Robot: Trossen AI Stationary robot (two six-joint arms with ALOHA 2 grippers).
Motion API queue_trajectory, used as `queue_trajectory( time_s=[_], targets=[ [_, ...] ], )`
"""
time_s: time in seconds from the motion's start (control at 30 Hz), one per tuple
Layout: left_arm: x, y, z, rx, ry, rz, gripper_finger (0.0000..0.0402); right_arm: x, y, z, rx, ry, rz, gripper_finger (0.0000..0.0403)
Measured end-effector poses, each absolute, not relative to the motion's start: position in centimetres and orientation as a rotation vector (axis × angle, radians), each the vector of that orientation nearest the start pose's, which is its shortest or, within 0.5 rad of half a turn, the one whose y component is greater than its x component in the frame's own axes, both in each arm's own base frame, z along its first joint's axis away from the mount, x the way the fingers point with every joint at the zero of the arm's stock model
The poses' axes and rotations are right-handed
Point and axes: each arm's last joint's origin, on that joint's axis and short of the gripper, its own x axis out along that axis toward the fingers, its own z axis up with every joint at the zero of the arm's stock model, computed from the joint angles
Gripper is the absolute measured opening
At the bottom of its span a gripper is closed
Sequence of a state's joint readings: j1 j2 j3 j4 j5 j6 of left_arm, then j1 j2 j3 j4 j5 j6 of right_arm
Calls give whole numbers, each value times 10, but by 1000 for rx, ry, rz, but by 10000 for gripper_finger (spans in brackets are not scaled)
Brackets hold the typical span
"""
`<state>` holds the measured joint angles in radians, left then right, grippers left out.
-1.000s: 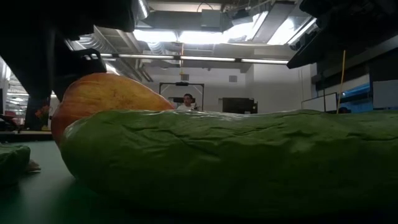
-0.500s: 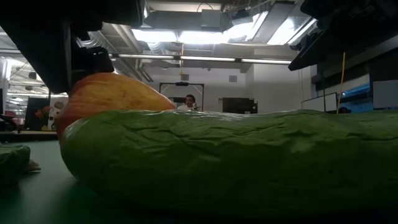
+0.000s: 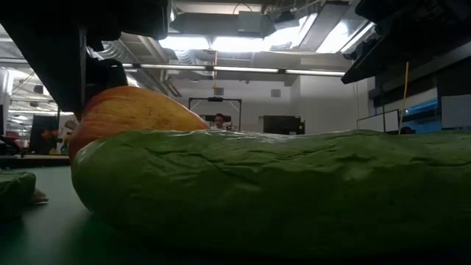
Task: Sort produce into baskets
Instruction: Put the apple into the white bin
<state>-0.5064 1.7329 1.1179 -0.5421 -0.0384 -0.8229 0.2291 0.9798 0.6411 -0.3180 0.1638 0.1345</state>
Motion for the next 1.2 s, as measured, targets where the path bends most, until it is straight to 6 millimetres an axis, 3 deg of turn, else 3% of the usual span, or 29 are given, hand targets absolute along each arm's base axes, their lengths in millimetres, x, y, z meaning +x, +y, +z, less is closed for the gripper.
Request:
queue_trajectory(
  time_s=[1.03, 1.2],
  targets=[
    [300, -158, 174, -499, 1249, 104, 255, 195, 40, 237, 12, 670, 12, 209],
    [302, -154, 174, -507, 1246, 115, 240, 195, 41, 237, 12, 671, 12, 209]
  ],
)
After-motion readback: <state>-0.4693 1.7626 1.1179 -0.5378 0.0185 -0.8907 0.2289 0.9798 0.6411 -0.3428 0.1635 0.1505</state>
